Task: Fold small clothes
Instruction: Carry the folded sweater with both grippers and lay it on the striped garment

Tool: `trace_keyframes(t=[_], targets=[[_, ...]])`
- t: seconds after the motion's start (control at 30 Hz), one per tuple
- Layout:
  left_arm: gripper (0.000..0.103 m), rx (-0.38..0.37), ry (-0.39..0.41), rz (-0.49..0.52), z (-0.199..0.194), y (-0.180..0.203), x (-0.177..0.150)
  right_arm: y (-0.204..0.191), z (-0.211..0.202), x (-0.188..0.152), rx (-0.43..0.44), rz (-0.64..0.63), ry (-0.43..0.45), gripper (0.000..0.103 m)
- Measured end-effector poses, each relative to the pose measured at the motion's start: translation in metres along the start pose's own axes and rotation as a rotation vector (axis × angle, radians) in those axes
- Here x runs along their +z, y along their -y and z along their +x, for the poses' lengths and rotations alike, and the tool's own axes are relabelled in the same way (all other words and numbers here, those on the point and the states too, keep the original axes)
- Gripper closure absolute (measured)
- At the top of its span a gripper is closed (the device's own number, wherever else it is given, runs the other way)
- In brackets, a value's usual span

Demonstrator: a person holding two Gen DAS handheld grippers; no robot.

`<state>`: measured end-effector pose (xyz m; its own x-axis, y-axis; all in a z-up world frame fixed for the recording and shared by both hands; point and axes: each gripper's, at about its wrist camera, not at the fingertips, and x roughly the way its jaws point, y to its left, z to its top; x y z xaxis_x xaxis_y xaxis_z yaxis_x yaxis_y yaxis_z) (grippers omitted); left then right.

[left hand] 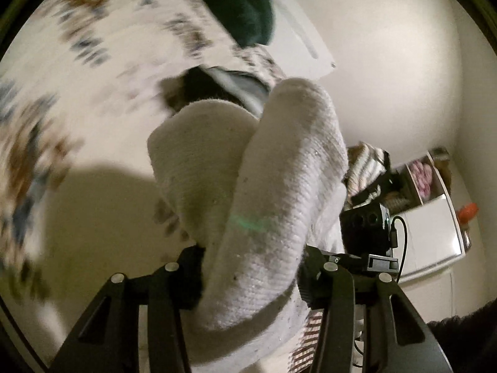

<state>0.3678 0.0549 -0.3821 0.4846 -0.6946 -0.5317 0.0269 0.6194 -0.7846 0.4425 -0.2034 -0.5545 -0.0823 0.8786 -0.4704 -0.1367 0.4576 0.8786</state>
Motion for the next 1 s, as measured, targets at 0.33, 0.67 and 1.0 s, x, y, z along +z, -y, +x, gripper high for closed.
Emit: trace_keyframes(t=[0.33,0.67,1.0], targets=[[0.059,-0.079,-0.142,0.156,0.121,0.084,0.170,-0.019,-0.137,0.131,-0.085,0.079,0.304,0.069],[0.055,0.114,-0.328,0.146,0.271,0.047,0.248,0.088,-0.184,0.285,-0.258,0.264,0.345,0.058],[0.024,0.363,-0.213,0.268,0.226,0.079,0.233,0.076,-0.203,0.240,-0.792,0.224,0.373,0.007]])
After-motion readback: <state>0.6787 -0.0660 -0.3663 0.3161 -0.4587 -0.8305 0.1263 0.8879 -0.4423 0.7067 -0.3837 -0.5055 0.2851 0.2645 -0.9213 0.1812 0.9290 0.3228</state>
